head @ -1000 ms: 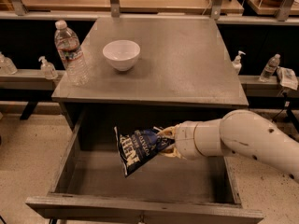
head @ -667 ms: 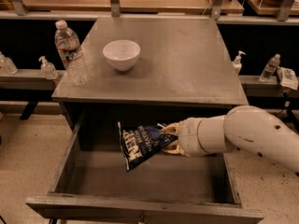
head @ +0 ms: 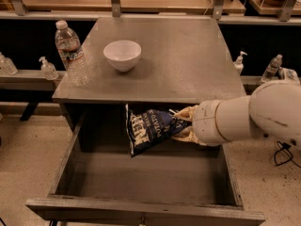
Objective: Pick blue chip bag from top drawer and place on counter
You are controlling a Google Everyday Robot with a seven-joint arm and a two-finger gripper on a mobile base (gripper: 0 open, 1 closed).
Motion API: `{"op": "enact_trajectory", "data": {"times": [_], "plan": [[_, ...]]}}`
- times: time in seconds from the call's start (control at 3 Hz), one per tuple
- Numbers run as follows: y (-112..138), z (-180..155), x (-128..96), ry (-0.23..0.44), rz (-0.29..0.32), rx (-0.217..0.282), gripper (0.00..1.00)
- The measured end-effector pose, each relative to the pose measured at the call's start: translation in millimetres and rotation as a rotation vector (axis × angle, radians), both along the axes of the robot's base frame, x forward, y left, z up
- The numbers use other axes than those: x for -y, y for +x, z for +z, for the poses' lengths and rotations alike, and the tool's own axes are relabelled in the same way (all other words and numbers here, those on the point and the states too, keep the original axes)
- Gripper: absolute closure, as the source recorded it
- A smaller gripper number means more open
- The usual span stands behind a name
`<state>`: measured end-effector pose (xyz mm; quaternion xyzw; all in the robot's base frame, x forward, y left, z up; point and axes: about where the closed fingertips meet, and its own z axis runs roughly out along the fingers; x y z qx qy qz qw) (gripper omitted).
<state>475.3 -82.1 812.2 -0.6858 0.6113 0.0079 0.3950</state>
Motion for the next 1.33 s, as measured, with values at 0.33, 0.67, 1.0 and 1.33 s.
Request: {"op": "enact_trajectory", "data": {"times": [0.33,0.67,1.0,1.33], "plan": [[3,30,15,0.009,-0.014,0.009,1.0],[27,58,28,0.033,0.024,0.02,1.0],[63,81,49,0.064,0.036,0.04,1.0],[108,97,81,0.071,-0.027,0.073,1.0]]}}
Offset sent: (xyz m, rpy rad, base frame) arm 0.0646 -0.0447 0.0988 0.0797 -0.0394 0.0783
